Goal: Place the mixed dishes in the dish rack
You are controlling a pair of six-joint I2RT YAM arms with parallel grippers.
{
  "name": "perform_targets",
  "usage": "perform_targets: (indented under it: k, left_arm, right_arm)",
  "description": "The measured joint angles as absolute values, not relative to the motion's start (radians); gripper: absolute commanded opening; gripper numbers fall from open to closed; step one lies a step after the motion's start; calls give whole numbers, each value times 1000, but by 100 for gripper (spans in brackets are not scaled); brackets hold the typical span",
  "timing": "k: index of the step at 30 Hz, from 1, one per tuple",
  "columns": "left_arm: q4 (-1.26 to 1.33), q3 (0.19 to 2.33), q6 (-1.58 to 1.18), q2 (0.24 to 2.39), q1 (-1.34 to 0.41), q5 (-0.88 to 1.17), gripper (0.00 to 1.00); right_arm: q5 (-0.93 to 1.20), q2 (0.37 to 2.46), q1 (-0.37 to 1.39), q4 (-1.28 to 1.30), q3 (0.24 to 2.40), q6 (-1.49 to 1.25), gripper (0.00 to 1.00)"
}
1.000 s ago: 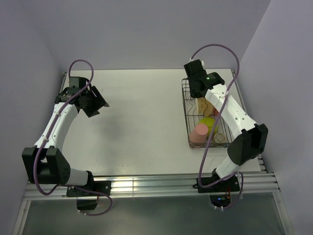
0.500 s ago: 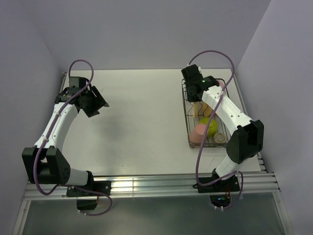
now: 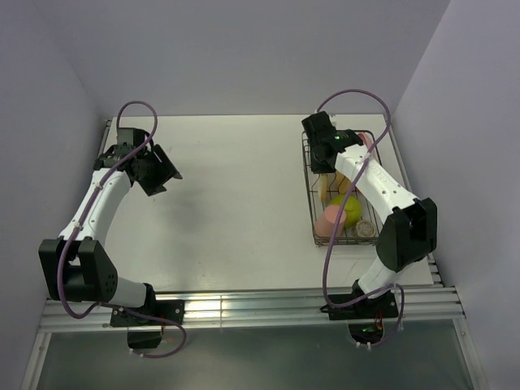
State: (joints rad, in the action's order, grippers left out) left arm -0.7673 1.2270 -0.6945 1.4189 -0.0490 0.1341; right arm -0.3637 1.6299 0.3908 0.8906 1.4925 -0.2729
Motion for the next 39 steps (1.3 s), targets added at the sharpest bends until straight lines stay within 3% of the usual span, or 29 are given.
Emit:
perform_targets:
  k: [5,8,34,36,39]
  left_arm:
    - [-768,1217,-694,1420,-49,134,67]
    - [-767,1216,-694,1424,-49,135,67]
    - [-741,1176,-692,1425,-68,169,70]
    - [-741,1176,-692,1425,-88,170,70]
    - [-737,1176,-693,1425,-125,173,71]
  right_arm:
    - [-364,1630,379,855,1484,-282,57]
    - [-365,1629,369,848,1484,-286,64]
    - [-381,1376,362,915,1492,-310,74]
    - [-360,1341,362,921,1491,-319,78]
    - [-326,1291,362,921,1471,-336,100]
